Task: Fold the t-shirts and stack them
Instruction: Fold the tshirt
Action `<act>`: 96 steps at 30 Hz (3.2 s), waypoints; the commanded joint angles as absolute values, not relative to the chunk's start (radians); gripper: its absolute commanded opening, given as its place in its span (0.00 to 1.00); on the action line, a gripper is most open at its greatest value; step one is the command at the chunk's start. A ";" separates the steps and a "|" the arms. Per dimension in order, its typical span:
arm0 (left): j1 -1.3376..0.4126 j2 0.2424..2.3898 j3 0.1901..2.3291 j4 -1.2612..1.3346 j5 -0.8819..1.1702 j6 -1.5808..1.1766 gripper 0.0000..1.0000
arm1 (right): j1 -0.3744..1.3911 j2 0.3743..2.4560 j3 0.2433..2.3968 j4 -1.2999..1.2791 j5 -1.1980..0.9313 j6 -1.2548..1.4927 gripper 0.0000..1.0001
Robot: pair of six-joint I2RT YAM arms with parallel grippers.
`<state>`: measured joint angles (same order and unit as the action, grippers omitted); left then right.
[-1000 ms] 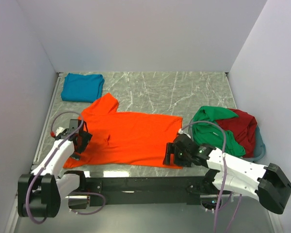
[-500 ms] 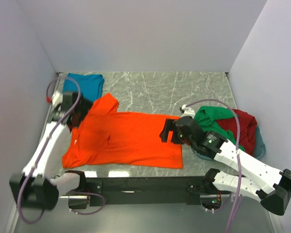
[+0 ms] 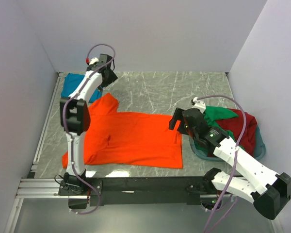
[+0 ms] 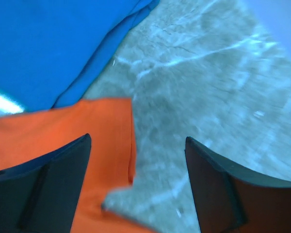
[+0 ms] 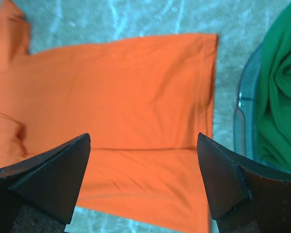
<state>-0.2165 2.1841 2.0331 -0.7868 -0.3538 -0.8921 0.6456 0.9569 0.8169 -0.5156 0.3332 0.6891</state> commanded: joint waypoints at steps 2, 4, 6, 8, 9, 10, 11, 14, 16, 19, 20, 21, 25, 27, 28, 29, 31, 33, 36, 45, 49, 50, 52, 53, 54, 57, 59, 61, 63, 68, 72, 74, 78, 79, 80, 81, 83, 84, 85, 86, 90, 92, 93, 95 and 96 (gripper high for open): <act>-0.225 2.337 2.218 -0.881 -0.365 -0.815 0.79 | 0.617 0.959 0.775 -0.476 0.325 0.666 0.96; -0.227 2.371 2.232 -0.867 -0.354 -0.805 0.74 | 0.612 0.954 0.758 -0.471 0.321 0.661 0.96; -0.227 2.404 2.240 -0.858 -0.356 -0.804 0.70 | 0.600 0.951 0.741 -0.462 0.310 0.660 0.96; -0.227 2.417 2.231 -0.859 -0.365 -0.815 0.66 | 0.594 0.948 0.727 -0.448 0.298 0.658 0.96; -0.229 2.419 2.223 -0.858 -0.367 -0.819 0.65 | 0.586 0.948 0.716 -0.446 0.295 0.657 0.96; -0.229 2.421 2.215 -0.857 -0.374 -0.824 0.65 | 0.583 0.951 0.713 -0.445 0.291 0.655 0.96; -0.229 2.422 2.197 -0.856 -0.373 -0.825 0.64 | 0.578 0.951 0.712 -0.445 0.291 0.650 0.96; -0.230 2.437 2.180 -0.857 -0.390 -0.836 0.57 | 0.569 0.960 0.706 -0.443 0.295 0.646 0.96; -0.230 2.453 2.186 -0.876 -0.397 -0.844 0.50 | 0.565 0.963 0.704 -0.445 0.293 0.644 0.96; -0.230 2.487 2.213 -0.903 -0.419 -0.853 0.45 | 0.558 0.960 0.703 -0.446 0.296 0.638 0.96; -0.230 2.499 2.218 -0.919 -0.425 -0.856 0.46 | 0.557 0.959 0.700 -0.445 0.298 0.640 0.96; -0.230 2.502 2.218 -0.926 -0.443 -0.868 0.46 | 0.555 0.957 0.696 -0.443 0.298 0.640 0.96; -0.230 2.508 2.201 -0.930 -0.479 -0.874 0.46 | 0.551 0.954 0.689 -0.443 0.295 0.644 0.96; -0.230 2.519 2.207 -0.946 -0.488 -0.873 0.42 | 0.549 0.956 0.690 -0.442 0.299 0.646 0.96; -0.230 2.520 2.209 -0.948 -0.485 -0.868 0.34 | 0.548 0.960 0.693 -0.443 0.301 0.644 0.96; -0.230 2.520 2.207 -0.950 -0.485 -0.867 0.28 | 0.546 0.963 0.695 -0.439 0.307 0.646 0.96; -0.230 2.513 2.200 -0.942 -0.477 -0.862 0.08 | 0.543 0.982 0.715 -0.434 0.320 0.650 0.96; -0.230 2.497 2.195 -0.933 -0.476 -0.858 0.00 | 0.535 1.018 0.748 -0.428 0.334 0.655 0.96; -0.230 2.453 2.183 -0.905 -0.474 -0.847 0.00 | 0.526 1.084 0.820 -0.434 0.365 0.667 0.95; -0.233 2.162 1.938 -0.782 -0.500 -0.865 0.00 | 0.499 1.494 1.120 -0.495 0.402 0.709 0.86; -0.236 2.013 1.765 -0.729 -0.491 -0.867 0.00 | 0.495 1.670 1.251 -0.573 0.463 0.713 0.80; -0.239 1.993 1.737 -0.707 -0.491 -0.868 0.00 | 0.495 1.701 1.303 -0.587 0.475 0.716 0.79; -0.244 1.942 1.671 -0.701 -0.502 -0.874 0.00 | 0.495 1.782 1.353 -0.624 0.500 0.723 0.75; -0.245 1.928 1.652 -0.703 -0.511 -0.887 0.00 | 0.495 1.802 1.385 -0.629 0.511 0.726 0.75; -0.247 1.902 1.616 -0.700 -0.514 -0.887 0.00 | 0.492 1.834 1.394 -0.627 0.518 0.735 0.74; -0.252 1.858 1.554 -0.687 -0.500 -0.893 0.00 | 0.480 1.893 1.434 -0.641 0.522 0.762 0.71; -0.253 1.835 1.507 -0.672 -0.494 -0.899 0.00 | 0.474 1.926 1.454 -0.656 0.525 0.788 0.71; -0.256 1.801 1.482 -0.672 -0.489 -0.905 0.00 | 0.469 1.943 1.466 -0.675 0.526 0.804 0.69; -0.261 1.767 1.448 -0.676 -0.494 -0.913 0.00 | 0.462 1.957 1.467 -0.675 0.522 0.811 0.67; -0.264 1.692 1.376 -0.666 -0.486 -0.928 0.00 | 0.440 1.989 1.453 -0.678 0.509 0.827 0.65; -0.267 1.628 1.315 -0.652 -0.474 -0.934 0.00 | 0.436 2.003 1.439 -0.680 0.495 0.839 0.64; -0.271 1.614 1.298 -0.653 -0.477 -0.942 0.00 | 0.436 2.011 1.431 -0.680 0.488 0.842 0.64; -0.275 1.585 1.264 -0.663 -0.486 -0.951 0.00 | 0.436 2.014 1.411 -0.678 0.479 0.857 0.62; -0.275 1.580 1.261 -0.661 -0.486 -0.953 0.00 | 0.434 2.016 1.401 -0.677 0.477 0.857 0.60; -0.275 1.575 1.256 -0.661 -0.486 -0.954 0.00 | 0.434 2.020 1.397 -0.673 0.469 0.856 0.57; -0.275 1.569 1.252 -0.661 -0.486 -0.954 0.00 | 0.436 2.023 1.396 -0.675 0.468 0.857 0.52; -0.275 1.565 1.249 -0.666 -0.486 -0.957 0.00 | 0.434 2.023 1.399 -0.673 0.460 0.856 0.44; -0.275 1.562 1.249 -0.664 -0.488 -0.957 0.01 | 0.434 2.023 1.402 -0.675 0.466 0.857 0.41; -0.275 1.560 1.249 -0.669 -0.491 -0.960 0.00 | 0.436 2.022 1.405 -0.676 0.466 0.856 0.38; -0.275 1.560 1.252 -0.672 -0.495 -0.962 0.00 | 0.436 2.019 1.408 -0.678 0.465 0.853 0.36; -0.275 1.554 1.256 -0.684 -0.502 -0.968 0.00 | 0.437 1.996 1.414 -0.666 0.466 0.831 0.17; -0.275 1.545 1.255 -0.695 -0.508 -0.974 0.00 | 0.439 1.974 1.416 -0.658 0.459 0.807 0.06; -0.275 1.540 1.253 -0.698 -0.511 -0.976 0.00 | 0.440 1.965 1.414 -0.647 0.459 0.798 0.03; -0.275 1.522 1.246 -0.709 -0.518 -0.985 0.00 | 0.448 1.933 1.402 -0.640 0.462 0.779 0.00; -0.275 1.516 1.241 -0.710 -0.520 -0.989 0.00 | 0.452 1.922 1.391 -0.632 0.462 0.776 0.00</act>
